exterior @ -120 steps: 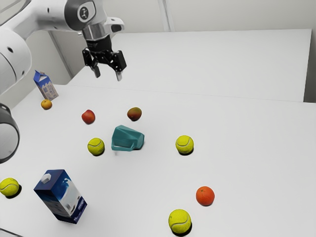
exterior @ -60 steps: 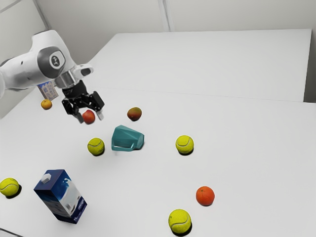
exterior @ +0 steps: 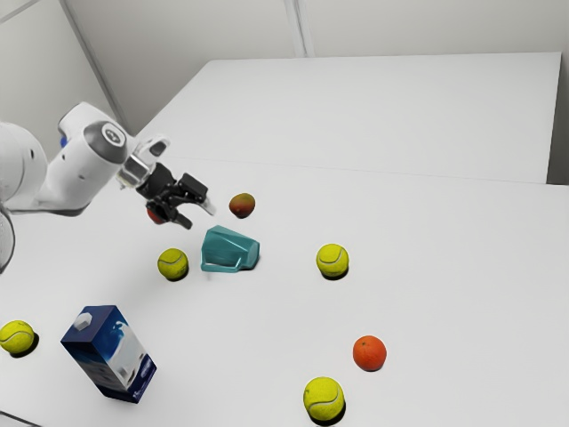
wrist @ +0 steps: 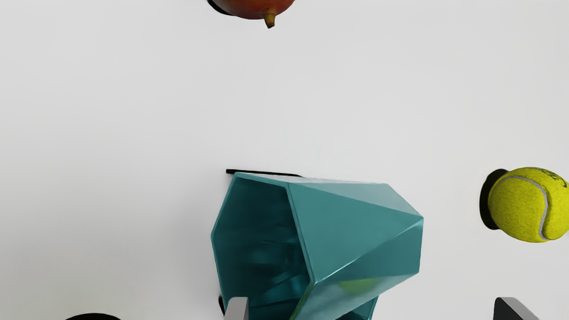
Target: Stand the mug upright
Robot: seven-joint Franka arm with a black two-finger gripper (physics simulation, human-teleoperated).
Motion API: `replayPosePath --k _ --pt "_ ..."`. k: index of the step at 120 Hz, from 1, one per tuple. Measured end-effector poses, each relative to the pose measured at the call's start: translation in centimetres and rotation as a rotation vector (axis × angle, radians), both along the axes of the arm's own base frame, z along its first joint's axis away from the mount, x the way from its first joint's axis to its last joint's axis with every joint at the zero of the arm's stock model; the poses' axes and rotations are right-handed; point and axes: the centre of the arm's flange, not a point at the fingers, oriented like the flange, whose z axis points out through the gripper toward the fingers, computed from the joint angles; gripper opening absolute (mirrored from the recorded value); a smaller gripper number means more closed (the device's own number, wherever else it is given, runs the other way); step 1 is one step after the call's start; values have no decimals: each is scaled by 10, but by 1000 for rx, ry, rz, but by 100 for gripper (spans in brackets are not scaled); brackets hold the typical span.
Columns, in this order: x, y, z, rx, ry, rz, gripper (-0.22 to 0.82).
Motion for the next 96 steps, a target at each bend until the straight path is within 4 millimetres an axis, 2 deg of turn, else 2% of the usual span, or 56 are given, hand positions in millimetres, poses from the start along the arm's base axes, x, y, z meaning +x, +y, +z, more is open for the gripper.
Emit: replayPosePath --k 42,80,96 --pt "-5 2 -48 -121 -45 -30 60" --pt "-8 -7 -62 -224 -88 -62 60" --pt "-9 -10 -65 -254 -105 -73 53"
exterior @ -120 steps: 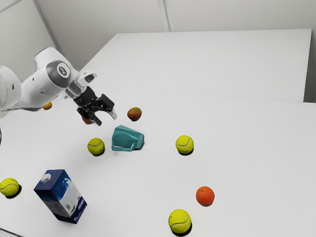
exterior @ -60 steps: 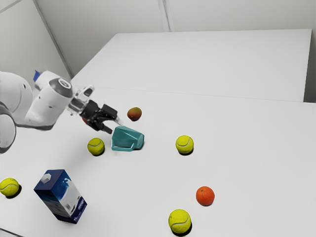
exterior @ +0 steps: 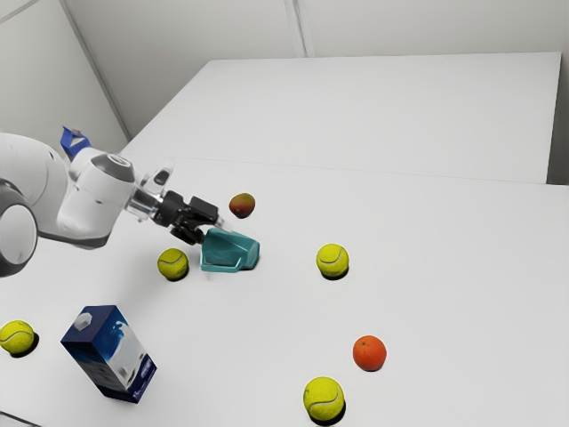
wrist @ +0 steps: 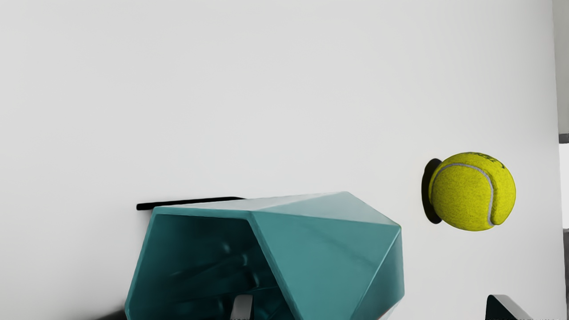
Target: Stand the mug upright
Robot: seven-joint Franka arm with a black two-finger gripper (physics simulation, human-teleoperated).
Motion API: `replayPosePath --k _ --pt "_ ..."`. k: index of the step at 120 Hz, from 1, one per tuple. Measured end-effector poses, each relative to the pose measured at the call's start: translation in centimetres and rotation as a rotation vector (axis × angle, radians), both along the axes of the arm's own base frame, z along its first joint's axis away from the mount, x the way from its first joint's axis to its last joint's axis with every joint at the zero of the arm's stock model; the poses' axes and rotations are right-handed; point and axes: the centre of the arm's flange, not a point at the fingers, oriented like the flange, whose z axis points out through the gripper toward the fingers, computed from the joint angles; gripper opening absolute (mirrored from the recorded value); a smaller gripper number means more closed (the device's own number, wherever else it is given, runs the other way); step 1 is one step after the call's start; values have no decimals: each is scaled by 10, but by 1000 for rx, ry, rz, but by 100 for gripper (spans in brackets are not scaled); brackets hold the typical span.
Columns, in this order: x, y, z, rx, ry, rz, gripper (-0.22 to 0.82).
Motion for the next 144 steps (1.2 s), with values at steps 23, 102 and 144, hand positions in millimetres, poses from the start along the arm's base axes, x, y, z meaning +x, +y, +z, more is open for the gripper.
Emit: replayPosePath --k 23,102,144 --pt "-7 -3 -14 -37 3 -5 39" --pt "-18 -26 23 -28 -129 -26 -14" --pt "-37 -99 79 340 -187 -324 -15"
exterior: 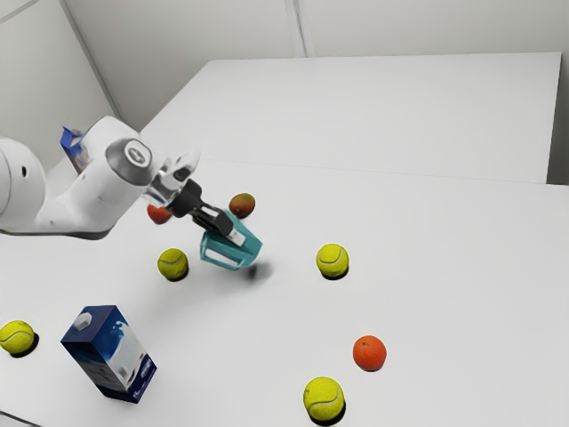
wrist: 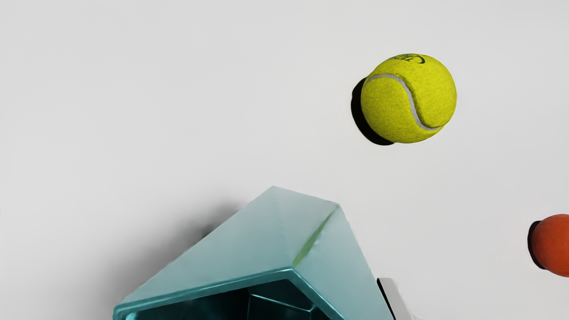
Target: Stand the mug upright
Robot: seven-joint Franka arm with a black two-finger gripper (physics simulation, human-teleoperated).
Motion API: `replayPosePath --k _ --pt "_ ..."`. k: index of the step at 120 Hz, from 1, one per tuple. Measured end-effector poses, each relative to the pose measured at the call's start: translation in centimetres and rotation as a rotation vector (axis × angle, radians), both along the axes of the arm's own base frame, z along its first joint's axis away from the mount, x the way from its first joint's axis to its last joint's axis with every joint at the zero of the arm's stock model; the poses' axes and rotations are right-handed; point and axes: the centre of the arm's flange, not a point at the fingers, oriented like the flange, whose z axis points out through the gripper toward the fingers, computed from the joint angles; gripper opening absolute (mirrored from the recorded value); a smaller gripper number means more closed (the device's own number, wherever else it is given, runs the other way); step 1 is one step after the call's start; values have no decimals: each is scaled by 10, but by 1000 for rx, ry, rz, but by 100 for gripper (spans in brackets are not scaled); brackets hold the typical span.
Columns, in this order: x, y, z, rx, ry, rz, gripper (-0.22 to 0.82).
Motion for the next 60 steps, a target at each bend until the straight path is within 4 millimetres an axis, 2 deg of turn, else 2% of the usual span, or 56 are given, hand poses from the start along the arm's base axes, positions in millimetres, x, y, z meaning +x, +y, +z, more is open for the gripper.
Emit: replayPosePath --k 21,40,48,60 --pt "-1 -32 17 276 -32 -142 -15" --pt "10 -57 9 454 -31 -213 -15" --pt "15 -56 3 508 -21 -209 -15" --pt "19 -41 -6 552 7 -159 -15"
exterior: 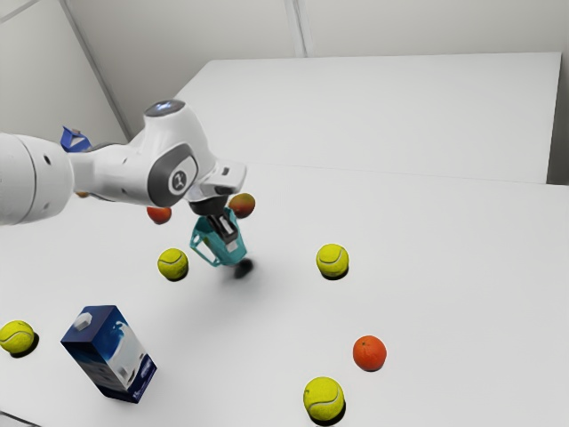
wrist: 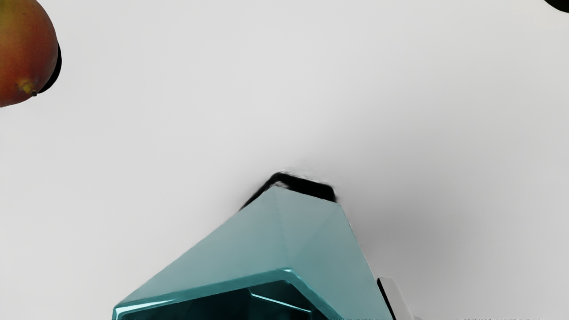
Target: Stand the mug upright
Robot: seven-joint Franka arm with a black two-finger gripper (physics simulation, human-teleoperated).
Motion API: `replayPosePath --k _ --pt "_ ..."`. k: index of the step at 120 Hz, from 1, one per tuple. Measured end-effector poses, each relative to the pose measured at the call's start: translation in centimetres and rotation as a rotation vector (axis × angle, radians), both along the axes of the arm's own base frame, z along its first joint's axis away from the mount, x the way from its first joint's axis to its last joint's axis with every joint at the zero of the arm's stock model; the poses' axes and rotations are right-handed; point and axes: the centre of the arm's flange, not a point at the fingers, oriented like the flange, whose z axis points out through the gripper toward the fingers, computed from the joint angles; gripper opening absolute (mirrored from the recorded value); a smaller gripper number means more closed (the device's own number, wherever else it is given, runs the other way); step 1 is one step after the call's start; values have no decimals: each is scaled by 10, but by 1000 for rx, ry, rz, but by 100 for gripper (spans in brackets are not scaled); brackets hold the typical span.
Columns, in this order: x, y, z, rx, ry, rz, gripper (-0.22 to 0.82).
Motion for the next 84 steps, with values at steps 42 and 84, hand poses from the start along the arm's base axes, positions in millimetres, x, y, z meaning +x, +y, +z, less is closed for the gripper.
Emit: replayPosePath --k 42,84 --pt "2 12 -27 36 31 144 -15" --pt "-2 13 -33 32 39 238 -12"
